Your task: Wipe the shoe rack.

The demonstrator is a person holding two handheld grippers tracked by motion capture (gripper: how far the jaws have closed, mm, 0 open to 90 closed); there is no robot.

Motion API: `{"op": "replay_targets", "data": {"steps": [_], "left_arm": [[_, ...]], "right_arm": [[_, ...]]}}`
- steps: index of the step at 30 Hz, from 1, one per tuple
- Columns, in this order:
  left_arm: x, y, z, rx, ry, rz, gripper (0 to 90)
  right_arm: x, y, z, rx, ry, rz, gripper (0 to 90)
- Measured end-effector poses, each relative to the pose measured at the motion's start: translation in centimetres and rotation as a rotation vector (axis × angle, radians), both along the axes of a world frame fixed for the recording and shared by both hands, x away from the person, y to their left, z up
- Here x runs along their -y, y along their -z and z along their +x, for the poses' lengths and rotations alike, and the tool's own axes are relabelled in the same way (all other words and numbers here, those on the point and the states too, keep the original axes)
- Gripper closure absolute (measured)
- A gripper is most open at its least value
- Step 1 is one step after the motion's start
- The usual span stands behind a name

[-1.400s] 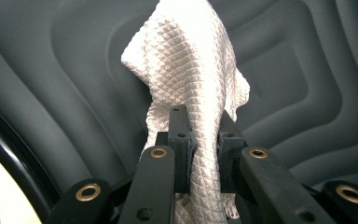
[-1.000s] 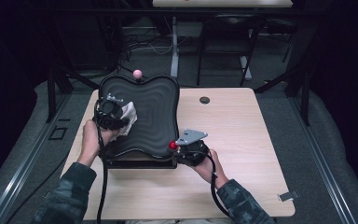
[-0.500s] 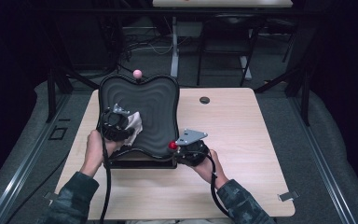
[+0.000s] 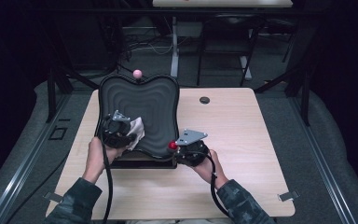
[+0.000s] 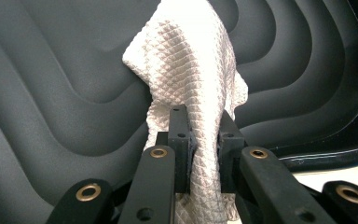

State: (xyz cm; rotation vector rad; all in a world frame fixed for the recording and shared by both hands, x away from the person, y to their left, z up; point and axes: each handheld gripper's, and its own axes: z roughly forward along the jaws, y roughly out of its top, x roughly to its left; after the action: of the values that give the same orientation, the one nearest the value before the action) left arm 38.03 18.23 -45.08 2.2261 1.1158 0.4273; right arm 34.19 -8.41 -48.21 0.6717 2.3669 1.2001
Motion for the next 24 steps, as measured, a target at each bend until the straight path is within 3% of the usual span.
{"op": "replay_targets", "data": {"steps": [11,24], "left_arm": [[0.50,0.29,-0.52,-0.030,0.023,0.007,80.6],[0.41,0.37,-0.58,-0.014,0.016,-0.008,79.8]], "right_arm": [[0.00,0.00,-0.05,0.002,0.003,-0.003,60.1],[0.00,0.01,-0.03,0.002,0.002,-0.001,60.1]]}}
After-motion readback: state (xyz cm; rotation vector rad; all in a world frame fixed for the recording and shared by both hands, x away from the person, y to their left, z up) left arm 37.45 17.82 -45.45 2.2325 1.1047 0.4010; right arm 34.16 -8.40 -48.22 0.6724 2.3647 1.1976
